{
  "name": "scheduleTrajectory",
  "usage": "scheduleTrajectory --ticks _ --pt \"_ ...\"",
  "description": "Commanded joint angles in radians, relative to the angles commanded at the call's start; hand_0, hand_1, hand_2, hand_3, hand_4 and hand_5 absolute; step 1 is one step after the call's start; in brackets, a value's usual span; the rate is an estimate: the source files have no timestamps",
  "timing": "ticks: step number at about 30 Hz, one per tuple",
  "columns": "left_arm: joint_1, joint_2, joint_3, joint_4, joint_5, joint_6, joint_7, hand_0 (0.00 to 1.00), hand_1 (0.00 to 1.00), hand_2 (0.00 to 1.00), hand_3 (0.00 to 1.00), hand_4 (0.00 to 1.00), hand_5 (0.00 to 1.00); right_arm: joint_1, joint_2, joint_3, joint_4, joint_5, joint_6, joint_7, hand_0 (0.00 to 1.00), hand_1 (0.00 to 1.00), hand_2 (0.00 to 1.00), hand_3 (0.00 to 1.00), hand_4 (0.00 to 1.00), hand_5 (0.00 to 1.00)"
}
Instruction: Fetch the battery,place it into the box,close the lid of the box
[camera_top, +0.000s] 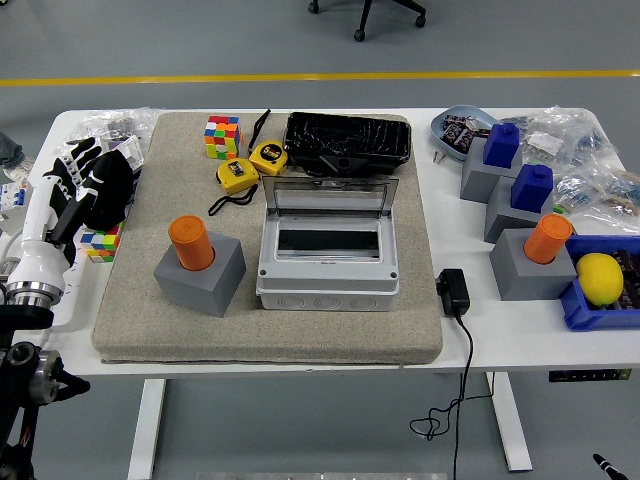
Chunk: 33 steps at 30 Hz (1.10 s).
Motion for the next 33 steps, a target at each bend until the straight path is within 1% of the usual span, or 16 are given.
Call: scheduleTrajectory --ticks 4,5,8,10,11,16,17,18,20,22,23,25,28,29,33 --pt "0.001 0.002 0.005 -0.001 -0.002 -0.005 0.001 0.892 0.932 0.909 0.888 0.998 0.715 -0.002 -0.001 0.015 -0.001 -0.014 -0.001 -0.003 0.936 0.863 0.821 0.799 0.998 0.905" --pt "0.001 0.003 0.007 0.000 -0.004 -0.007 0.000 0.906 0.937 0.911 0.891 0.998 0.725 -0.002 -0.002 0.016 -0.001 -0.015 -0.001 -0.003 0.934 0.861 0.820 0.798 0.998 0.916" --pt "-0.001 0.004 0.011 0.013 -0.029 -0.012 -0.009 0.906 0.937 0.911 0.891 0.998 0.725 -0.002 -0.004 0.007 -0.001 -0.007 -0.001 -0.001 0.934 0.861 0.820 0.798 0.998 0.916" --pt "0.000 0.004 0.010 0.022 -0.055 -0.030 -0.009 0.906 0.937 0.911 0.891 0.998 0.725 -0.001 -0.005 0.001 -0.001 0.000 -0.003 0.002 0.934 0.861 0.820 0.798 0.998 0.916" --pt "0.001 0.005 0.010 0.024 -0.064 -0.036 -0.008 0.998 0.984 0.945 0.906 0.998 0.934 -0.001 -0.006 -0.001 -0.001 0.003 -0.003 0.003 0.937 0.862 0.818 0.797 0.998 0.926" --pt "0.005 0.009 0.015 0.022 -0.111 -0.076 0.007 0.998 0.984 0.945 0.906 0.998 0.934 -0.002 -0.004 -0.011 0.000 0.013 -0.001 0.003 0.937 0.862 0.818 0.797 0.998 0.926" --pt "0.006 0.010 0.021 0.017 -0.122 -0.091 0.012 0.997 0.993 0.973 0.941 0.998 0.901 -0.003 -0.004 -0.014 0.000 0.015 0.000 0.003 0.934 0.860 0.816 0.797 0.998 0.930" --pt "0.006 0.011 0.024 0.014 -0.124 -0.099 0.014 0.997 0.993 0.973 0.941 0.998 0.901 -0.004 -0.004 -0.015 0.000 0.016 0.000 0.003 0.934 0.860 0.816 0.797 0.998 0.930" --pt "0.006 0.012 0.036 0.010 -0.115 -0.119 0.018 0.997 0.993 0.973 0.941 0.998 0.901 -0.006 -0.003 -0.018 0.000 0.020 0.000 0.003 0.934 0.860 0.816 0.797 0.998 0.930" --pt "0.003 0.010 0.042 0.015 -0.105 -0.128 0.021 0.997 0.993 0.973 0.941 0.998 0.901 -0.007 -0.002 -0.022 0.000 0.024 0.000 0.003 0.934 0.860 0.816 0.797 0.998 0.930" --pt "0.001 0.009 0.044 0.020 -0.103 -0.132 0.024 0.991 0.987 0.979 0.956 0.998 0.838 -0.008 -0.002 -0.023 0.000 0.026 0.000 0.003 0.932 0.859 0.813 0.796 0.998 0.933" --pt "-0.004 0.001 0.050 0.037 -0.127 -0.166 0.044 0.991 0.987 0.979 0.956 0.998 0.838 -0.007 -0.001 -0.022 0.000 0.028 0.001 0.003 0.932 0.859 0.813 0.796 0.998 0.933" --pt "-0.006 -0.002 0.064 0.042 -0.131 -0.181 0.051 0.991 0.987 0.979 0.956 0.998 0.838 -0.006 0.000 -0.019 0.002 0.027 0.002 0.003 0.932 0.859 0.813 0.796 0.998 0.933" --pt "-0.006 -0.001 0.072 0.042 -0.131 -0.185 0.052 0.985 0.988 0.977 0.957 0.998 0.774 -0.006 0.000 -0.019 0.002 0.027 0.002 0.003 0.930 0.859 0.812 0.796 0.998 0.937" --pt "-0.007 0.001 0.089 0.042 -0.114 -0.209 0.056 0.985 0.988 0.977 0.957 0.998 0.774 -0.006 0.001 -0.019 0.000 0.029 0.001 0.004 0.930 0.859 0.812 0.796 0.998 0.937"
